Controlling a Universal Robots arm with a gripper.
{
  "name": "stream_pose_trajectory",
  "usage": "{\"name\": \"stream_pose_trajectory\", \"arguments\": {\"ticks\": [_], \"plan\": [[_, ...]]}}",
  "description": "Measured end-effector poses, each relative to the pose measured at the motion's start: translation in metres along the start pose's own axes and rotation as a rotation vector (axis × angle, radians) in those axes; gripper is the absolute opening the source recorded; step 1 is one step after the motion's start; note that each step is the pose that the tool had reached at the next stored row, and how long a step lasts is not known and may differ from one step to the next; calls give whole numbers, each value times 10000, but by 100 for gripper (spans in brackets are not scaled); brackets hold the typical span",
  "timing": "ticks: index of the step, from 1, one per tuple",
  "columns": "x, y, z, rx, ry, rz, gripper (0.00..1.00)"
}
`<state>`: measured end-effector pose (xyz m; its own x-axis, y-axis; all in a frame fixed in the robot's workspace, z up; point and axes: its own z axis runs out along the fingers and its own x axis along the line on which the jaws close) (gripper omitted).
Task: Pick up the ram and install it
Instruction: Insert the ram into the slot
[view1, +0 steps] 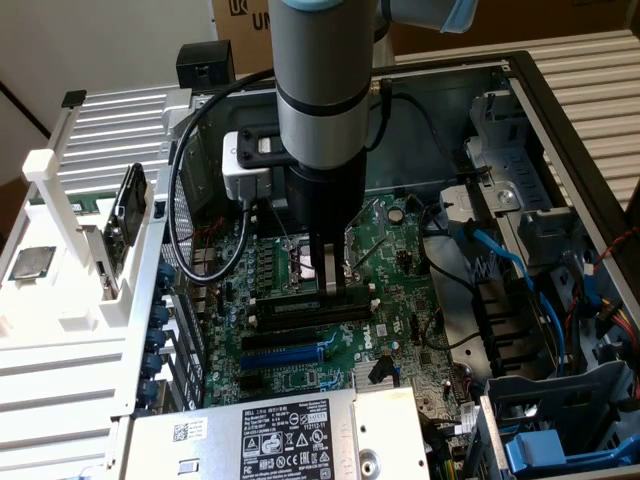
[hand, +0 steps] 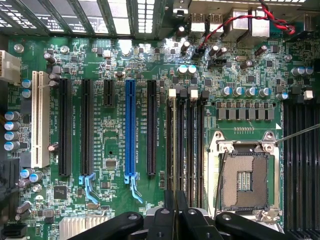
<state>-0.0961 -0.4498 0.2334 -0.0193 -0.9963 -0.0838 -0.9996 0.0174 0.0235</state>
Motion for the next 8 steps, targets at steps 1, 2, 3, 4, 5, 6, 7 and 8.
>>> {"name": "stream_pose_trajectory", "arguments": {"ticks": [1, 2, 3, 4, 5, 6, 7, 8], "plan": [[0, 0, 0, 0, 0, 0, 12], [0, 0, 0, 1, -1, 0, 12], [0, 0, 1, 1, -1, 0, 12], [2, 0, 0, 0, 0, 1, 12], [5, 0, 0, 1, -1, 0, 12], [4, 0, 3, 1, -3, -1, 12], [5, 0, 3, 0, 0, -1, 12], [5, -1, 3, 0, 1, 0, 12]]}}
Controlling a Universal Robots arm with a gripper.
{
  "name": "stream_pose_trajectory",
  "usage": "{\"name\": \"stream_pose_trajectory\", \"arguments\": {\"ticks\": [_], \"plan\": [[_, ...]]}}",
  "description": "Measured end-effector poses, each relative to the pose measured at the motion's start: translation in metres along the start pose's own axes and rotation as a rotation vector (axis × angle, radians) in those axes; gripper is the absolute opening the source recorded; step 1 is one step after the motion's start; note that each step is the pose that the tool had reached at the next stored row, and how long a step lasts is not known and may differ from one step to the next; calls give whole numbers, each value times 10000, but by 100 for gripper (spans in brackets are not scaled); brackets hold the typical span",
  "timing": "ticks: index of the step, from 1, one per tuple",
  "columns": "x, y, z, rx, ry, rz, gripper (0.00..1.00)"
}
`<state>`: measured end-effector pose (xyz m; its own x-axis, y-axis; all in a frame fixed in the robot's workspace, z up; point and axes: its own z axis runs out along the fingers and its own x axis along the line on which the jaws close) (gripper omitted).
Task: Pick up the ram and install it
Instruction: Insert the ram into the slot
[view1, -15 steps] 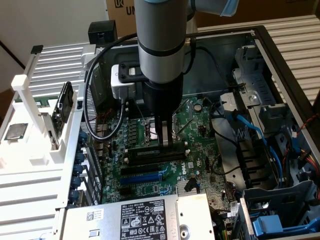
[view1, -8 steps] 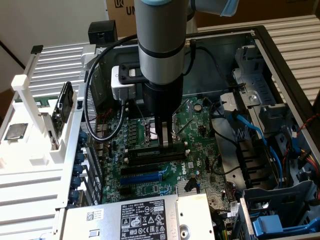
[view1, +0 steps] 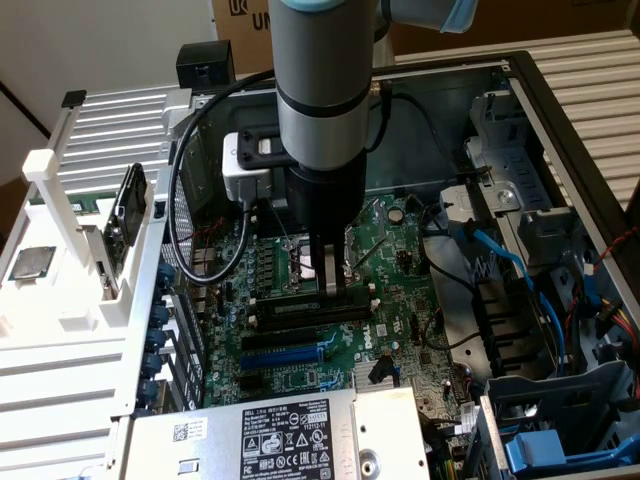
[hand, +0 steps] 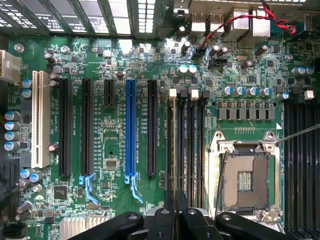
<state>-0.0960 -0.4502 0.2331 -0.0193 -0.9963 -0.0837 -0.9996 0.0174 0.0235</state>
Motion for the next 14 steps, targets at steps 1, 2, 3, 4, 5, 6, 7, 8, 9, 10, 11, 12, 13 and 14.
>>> {"name": "stream_pose_trajectory", "arguments": {"ticks": [1, 2, 3, 4, 5, 6, 7, 8, 9, 10, 11, 12, 13, 14], "plan": [[0, -1, 2, -1, 2, 0, 12], [0, -1, 3, 0, 0, 0, 12], [1, -1, 3, 0, -2, 0, 12], [1, -1, 3, 0, -1, 0, 12], [1, -1, 3, 3, -1, 0, 12], [2, -1, 4, 3, 0, 0, 12], [2, -1, 4, 3, 2, 0, 12], [2, -1, 5, 3, 3, -1, 12], [2, -1, 5, 2, 2, 0, 12], [2, -1, 5, 3, 2, -1, 12], [2, -1, 5, 3, 2, -1, 12], [2, -1, 5, 3, 2, 0, 12], [2, -1, 5, 3, 2, -1, 12], [2, -1, 6, 12, 2, -8, 12]]}}
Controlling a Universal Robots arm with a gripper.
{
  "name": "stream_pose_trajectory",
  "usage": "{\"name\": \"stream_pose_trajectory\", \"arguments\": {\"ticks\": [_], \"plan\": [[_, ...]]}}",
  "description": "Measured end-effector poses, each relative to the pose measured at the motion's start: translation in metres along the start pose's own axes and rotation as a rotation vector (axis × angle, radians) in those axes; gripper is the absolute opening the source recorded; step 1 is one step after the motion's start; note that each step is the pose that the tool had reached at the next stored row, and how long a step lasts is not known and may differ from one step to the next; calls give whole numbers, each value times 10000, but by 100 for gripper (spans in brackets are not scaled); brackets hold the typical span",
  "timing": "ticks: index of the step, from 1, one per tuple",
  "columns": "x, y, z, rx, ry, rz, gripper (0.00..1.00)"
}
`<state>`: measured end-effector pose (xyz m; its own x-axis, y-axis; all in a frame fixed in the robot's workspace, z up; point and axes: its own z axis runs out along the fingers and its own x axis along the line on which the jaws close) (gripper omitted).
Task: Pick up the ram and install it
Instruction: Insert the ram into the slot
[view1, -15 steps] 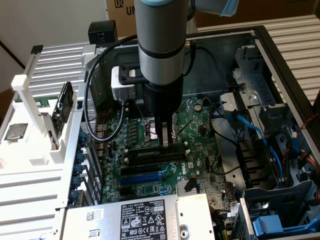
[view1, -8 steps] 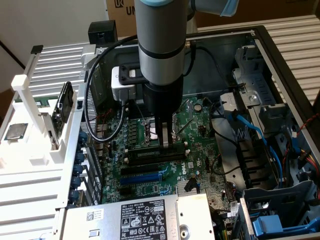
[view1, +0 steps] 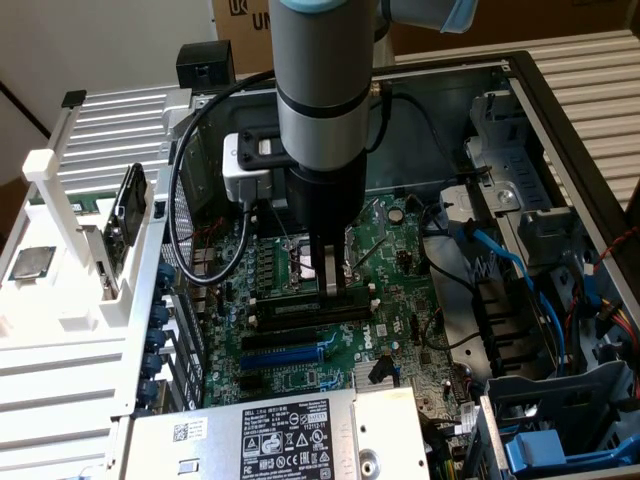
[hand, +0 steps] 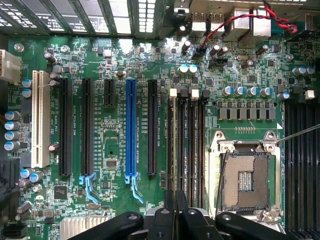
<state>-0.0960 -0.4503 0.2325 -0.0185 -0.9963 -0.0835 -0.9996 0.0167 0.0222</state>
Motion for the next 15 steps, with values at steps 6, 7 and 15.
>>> {"name": "stream_pose_trajectory", "arguments": {"ticks": [6, 7, 15], "plan": [[-10, -2, 2, 33, 16, -6, 12], [-13, -2, 2, 33, 20, -6, 12], [-13, 9, 1, 44, 24, -4, 12]]}}
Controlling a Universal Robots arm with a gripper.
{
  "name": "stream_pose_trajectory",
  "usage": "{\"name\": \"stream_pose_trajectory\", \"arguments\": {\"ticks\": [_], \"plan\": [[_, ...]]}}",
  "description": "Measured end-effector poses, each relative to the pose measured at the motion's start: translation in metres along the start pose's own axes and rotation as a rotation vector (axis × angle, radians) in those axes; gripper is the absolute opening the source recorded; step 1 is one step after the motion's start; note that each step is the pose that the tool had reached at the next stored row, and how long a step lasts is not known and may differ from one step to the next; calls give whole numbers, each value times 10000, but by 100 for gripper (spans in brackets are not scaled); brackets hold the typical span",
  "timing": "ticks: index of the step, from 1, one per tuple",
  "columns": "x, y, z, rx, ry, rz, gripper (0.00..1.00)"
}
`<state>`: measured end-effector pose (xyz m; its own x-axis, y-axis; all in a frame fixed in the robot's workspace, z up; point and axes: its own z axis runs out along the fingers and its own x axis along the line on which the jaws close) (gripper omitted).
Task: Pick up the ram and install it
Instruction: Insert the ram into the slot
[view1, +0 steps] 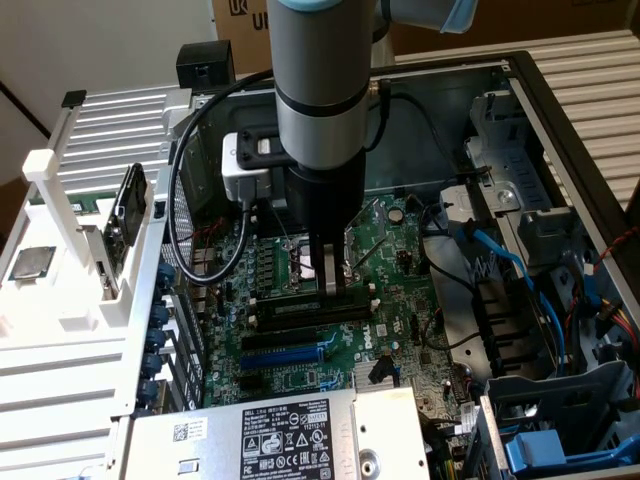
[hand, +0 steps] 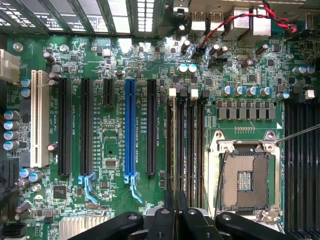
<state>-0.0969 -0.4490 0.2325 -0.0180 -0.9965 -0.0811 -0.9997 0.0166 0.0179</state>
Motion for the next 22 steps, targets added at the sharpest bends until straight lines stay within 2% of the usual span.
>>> {"name": "stream_pose_trajectory", "arguments": {"ticks": [8, 12, 13, 14, 22], "plan": [[2, 3, 16, -1, 3, 0, 12], [2, 19, 17, 32, -1, -3, 12], [3, 22, 16, 73, -1, -7, 12], [7, 22, 16, 81, -1, -8, 12], [10, 26, 17, 101, -2, -10, 12]]}}
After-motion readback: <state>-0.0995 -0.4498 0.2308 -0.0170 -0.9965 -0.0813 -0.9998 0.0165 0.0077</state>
